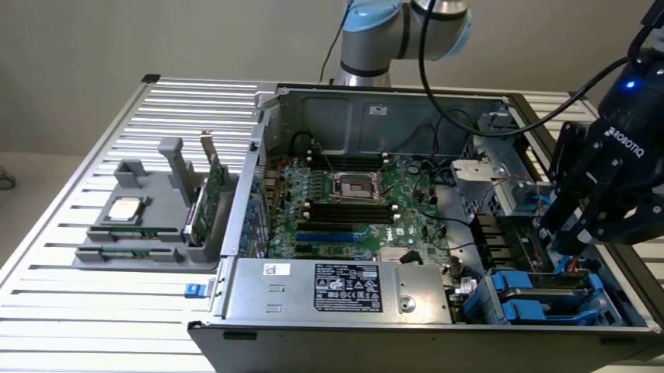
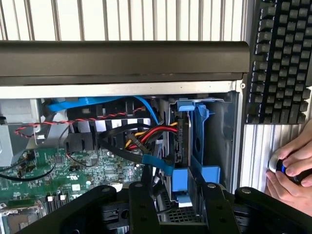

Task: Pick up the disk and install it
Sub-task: 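Insert the second disk wire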

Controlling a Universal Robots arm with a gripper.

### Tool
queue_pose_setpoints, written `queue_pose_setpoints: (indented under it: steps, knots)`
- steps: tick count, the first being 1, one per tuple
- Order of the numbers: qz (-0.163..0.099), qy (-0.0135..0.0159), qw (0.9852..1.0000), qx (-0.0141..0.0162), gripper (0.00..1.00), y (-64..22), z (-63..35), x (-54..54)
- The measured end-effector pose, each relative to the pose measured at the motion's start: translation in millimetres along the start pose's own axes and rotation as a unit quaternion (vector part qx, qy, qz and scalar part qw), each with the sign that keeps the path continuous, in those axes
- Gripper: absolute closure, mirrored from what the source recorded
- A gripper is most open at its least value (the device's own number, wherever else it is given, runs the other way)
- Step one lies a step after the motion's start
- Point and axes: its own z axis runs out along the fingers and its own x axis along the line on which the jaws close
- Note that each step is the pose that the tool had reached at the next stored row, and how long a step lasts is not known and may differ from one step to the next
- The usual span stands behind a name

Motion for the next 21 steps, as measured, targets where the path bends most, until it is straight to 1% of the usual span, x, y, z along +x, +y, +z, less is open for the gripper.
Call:
queue_pose_setpoints:
  steps: [11, 12, 13, 14, 15, 16, 17, 19, 20, 21]
  knots:
    - [0.000, 0.0001, 1.0000, 0.0000, 0.58, -2.0, 0.1, -0.1]
    - [0.000, 0.0001, 1.0000, 0.0000, 0.60, -2.0, 0.2, -0.1]
    - [0.000, 0.0000, 1.0000, 0.0000, 0.66, -2.0, 0.2, -0.1]
    - [0.000, 0.0001, 1.0000, 0.0000, 0.66, -2.0, 0.2, -0.1]
    - [0.000, 0.0000, 1.0000, 0.0000, 0.73, -2.0, 0.2, -0.1]
    - [0.000, 0.0001, 1.0000, 0.0000, 0.73, -2.0, 0.2, -0.1]
    - [0.000, 0.0001, 1.0000, 0.0000, 0.85, -2.1, 0.2, -0.1]
    - [0.000, 0.0000, 1.0000, 0.0000, 0.85, -2.1, 0.2, -0.1]
    - [0.000, -0.0001, 1.0000, 0.0000, 0.89, -2.1, 0.2, -0.1]
    - [0.000, -0.0005, 1.0000, -0.0001, 0.89, -2.1, 0.1, 0.0]
